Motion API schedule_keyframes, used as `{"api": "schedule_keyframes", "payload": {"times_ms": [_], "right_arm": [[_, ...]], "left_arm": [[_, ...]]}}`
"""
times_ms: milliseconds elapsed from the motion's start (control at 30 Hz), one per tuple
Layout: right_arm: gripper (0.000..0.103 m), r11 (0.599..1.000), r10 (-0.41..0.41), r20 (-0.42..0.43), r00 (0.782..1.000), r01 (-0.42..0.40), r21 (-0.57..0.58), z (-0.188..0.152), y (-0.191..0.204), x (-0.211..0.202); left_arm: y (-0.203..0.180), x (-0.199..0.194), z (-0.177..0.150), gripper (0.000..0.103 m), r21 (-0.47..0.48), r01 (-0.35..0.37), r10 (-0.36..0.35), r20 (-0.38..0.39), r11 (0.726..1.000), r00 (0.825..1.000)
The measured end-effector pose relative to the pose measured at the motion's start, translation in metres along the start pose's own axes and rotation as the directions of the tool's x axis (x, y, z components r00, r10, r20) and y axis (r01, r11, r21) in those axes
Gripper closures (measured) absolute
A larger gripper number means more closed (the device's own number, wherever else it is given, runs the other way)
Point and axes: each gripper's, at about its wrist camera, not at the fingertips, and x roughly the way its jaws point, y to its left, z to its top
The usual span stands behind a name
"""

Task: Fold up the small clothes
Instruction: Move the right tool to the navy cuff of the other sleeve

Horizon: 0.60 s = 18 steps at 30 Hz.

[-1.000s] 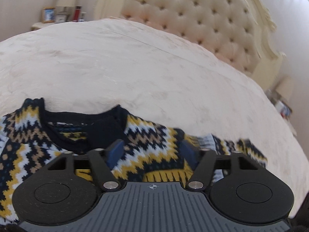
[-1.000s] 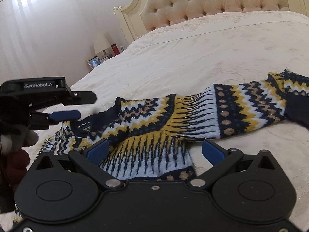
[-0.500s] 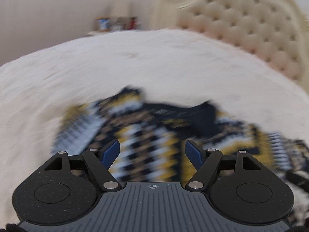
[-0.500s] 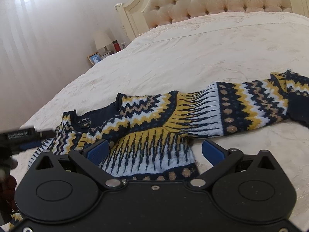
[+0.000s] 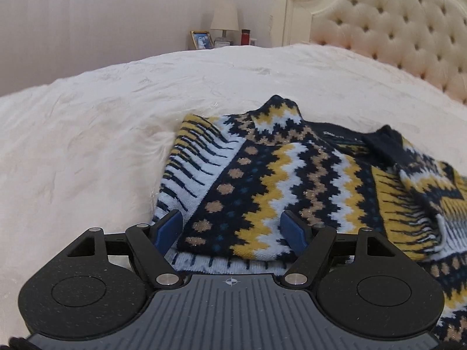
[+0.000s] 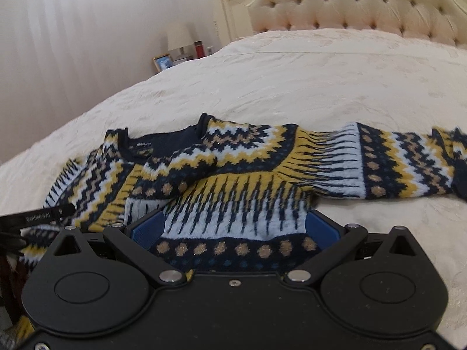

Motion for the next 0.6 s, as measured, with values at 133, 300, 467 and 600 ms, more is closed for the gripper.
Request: {"api": "schedule_keyframes", "payload": {"times_ms": [133, 300, 467, 600], "right_arm": [[0.0, 0.999, -0.002, 0.012, 1.0, 0.002, -0.047, -0.001, 0.007, 0.0], [0.0, 0.992, -0.026, 0.021, 0.999, 0.028, -0.12, 0.001, 0.021, 0.0], [0.0, 0.992, -0.021, 0.038, 0.999, 0.025, -0.126, 0.025, 0.05, 0.009], [0.0, 0.981, -0.028, 0.003, 1.0, 0.028, -0.193, 0.044, 0.089, 0.043]], "left_arm": [[0.012, -0.004, -0.005, 0.038, -0.085, -0.043, 0.045, 0.024, 0.995, 0.999], [0.016, -0.004, -0.006, 0.041, -0.125, -0.046, 0.049, 0.024, 0.991, 0.999], [0.008, -0.002, -0.007, 0.04, -0.083, -0.073, 0.075, 0.02, 0.994, 0.997], [0.008, -0.002, -0.008, 0.04, -0.077, -0.073, 0.074, 0.02, 0.994, 0.997]]}}
